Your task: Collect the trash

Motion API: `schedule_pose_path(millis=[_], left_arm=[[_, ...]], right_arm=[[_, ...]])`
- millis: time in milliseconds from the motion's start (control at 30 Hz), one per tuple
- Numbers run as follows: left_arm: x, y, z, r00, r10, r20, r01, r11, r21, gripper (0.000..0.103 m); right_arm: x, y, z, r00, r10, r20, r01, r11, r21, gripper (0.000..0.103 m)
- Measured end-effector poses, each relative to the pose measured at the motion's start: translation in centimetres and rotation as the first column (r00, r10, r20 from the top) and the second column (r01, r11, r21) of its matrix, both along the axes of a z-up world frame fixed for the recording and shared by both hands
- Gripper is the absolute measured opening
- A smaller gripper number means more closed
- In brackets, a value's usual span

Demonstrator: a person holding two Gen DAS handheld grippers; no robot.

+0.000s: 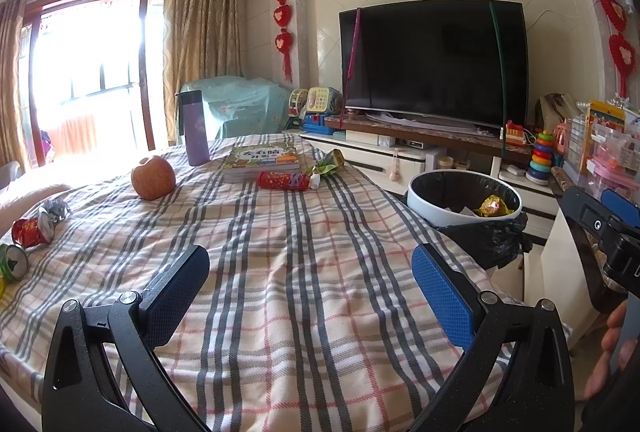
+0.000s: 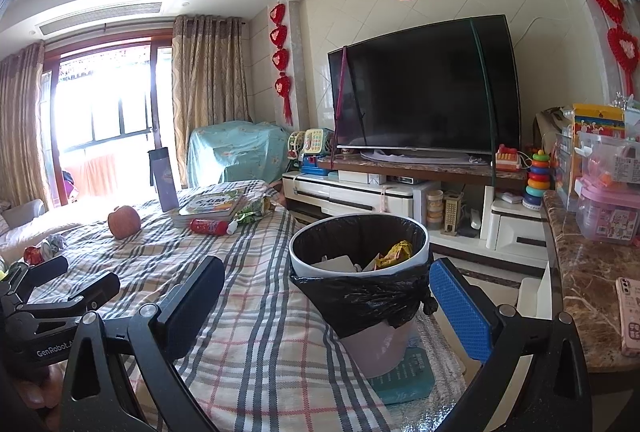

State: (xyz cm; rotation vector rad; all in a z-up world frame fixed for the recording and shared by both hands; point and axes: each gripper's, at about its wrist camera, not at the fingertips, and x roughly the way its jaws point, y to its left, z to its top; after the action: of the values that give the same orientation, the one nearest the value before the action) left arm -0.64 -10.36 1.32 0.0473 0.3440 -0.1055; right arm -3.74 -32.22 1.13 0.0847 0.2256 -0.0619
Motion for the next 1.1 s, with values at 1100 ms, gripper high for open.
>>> schedule_pose_path(millis=[1100], left_arm=[[0.7, -0.4, -1.2, 0.999, -0.011, -0.031, 0.011, 1.0, -0.008, 0.103]], right_arm=[[1.1, 0.2, -0.3, 0.999, 0.028, -0.032, -0.027, 0.999, 0.033, 0.103]])
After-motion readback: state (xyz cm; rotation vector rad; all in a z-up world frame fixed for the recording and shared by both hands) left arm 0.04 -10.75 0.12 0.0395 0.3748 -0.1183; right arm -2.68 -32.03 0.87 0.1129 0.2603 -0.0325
